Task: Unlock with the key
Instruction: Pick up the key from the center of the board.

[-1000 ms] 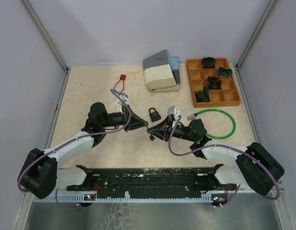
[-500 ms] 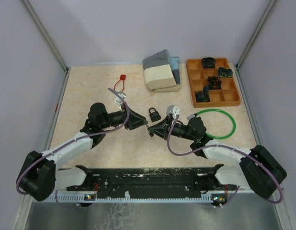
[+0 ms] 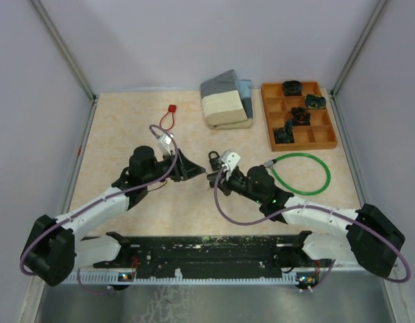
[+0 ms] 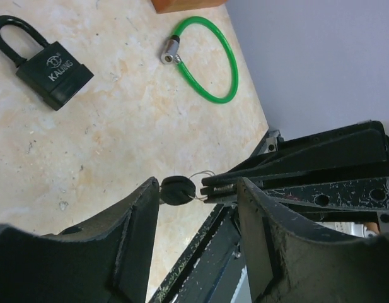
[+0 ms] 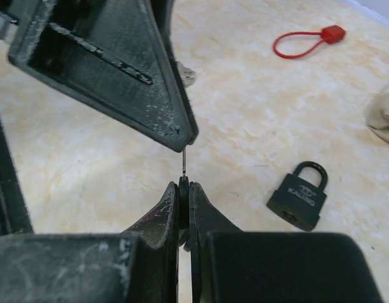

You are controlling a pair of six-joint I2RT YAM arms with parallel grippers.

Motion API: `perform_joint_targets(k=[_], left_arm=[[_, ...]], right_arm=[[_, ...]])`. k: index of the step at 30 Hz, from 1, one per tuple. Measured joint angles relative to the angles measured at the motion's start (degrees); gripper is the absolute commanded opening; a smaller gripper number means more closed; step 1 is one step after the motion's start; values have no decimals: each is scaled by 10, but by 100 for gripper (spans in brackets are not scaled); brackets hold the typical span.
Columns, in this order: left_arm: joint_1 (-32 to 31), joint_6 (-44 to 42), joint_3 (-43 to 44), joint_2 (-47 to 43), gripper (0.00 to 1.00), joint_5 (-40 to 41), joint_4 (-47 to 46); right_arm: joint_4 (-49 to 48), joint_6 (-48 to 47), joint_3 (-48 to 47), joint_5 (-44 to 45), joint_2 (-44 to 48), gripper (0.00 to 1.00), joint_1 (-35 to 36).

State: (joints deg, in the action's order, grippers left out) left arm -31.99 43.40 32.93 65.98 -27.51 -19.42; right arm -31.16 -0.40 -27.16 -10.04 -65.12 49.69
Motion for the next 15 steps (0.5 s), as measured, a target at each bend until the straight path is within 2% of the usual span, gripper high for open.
perform_joint_targets(k=[7,15], left_arm=[[-6,44,0,1,53,48,20],[-17,82,6,42,48,55,6]], right_arm=[[32,-39,-12,111,-13,0,36],[54,-85,-34,201,-43,0,80]])
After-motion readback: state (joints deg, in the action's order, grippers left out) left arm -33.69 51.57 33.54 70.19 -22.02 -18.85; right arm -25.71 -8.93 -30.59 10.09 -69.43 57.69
